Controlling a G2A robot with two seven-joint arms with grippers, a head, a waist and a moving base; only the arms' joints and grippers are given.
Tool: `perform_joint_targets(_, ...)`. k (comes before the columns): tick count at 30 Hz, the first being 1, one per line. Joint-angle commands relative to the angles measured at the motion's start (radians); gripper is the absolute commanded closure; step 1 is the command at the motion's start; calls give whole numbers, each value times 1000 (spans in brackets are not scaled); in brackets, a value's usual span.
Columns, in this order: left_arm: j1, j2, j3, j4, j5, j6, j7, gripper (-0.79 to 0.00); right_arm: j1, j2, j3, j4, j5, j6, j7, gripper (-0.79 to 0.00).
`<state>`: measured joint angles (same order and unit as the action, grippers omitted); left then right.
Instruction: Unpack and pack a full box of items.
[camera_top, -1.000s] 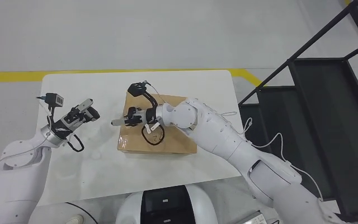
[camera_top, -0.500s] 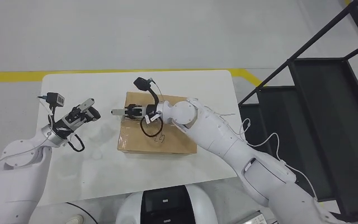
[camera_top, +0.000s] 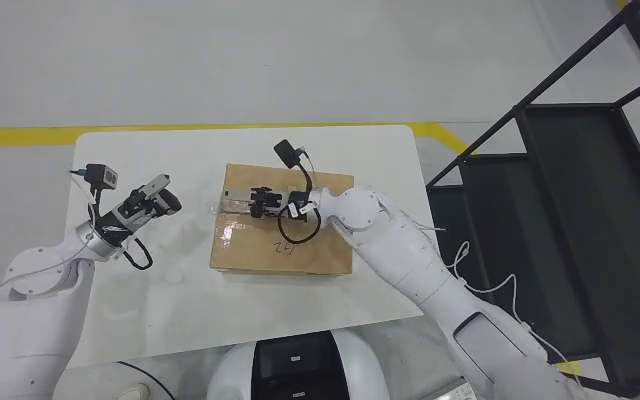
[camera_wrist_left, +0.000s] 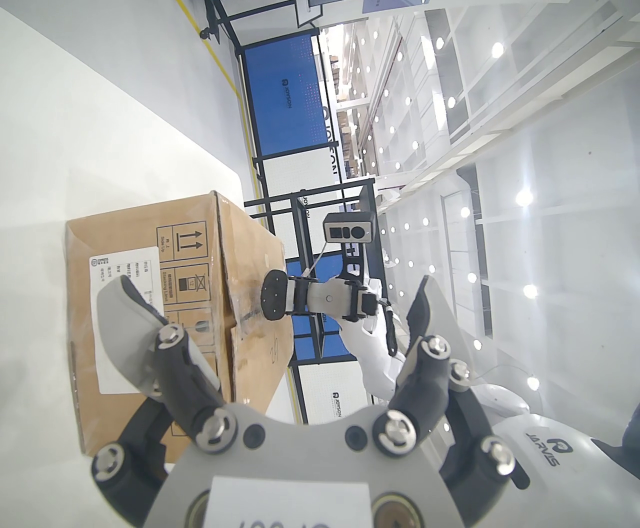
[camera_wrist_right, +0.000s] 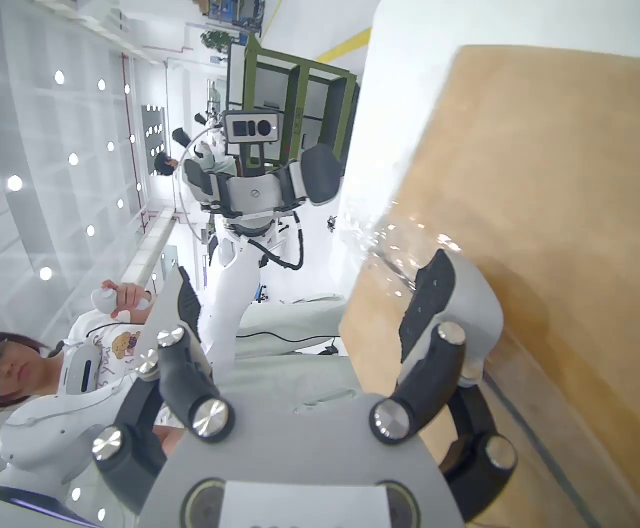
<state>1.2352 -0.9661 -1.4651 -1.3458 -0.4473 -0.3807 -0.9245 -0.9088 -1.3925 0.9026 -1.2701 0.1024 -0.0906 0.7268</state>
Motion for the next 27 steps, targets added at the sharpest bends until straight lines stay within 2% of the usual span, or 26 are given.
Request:
perform_joint_targets(1,-6,-1,5,5,1,1,-3,-785,-25,10,27,-20,-15,39,2,-785)
perform_joint_targets(14,-14,-4,12,17,6,2,-11,-785,-151,56,174,-113,12,117,47,-785)
perform_joint_targets(22,-21,-7,24,19,12,2,-10,-785,-305,102,346,-248,-2,130,42,-785)
perform_joint_targets(27,-26,-10,36,21,15,-3,-4,-785,-422,125,462,-341,2,94,-3,-785)
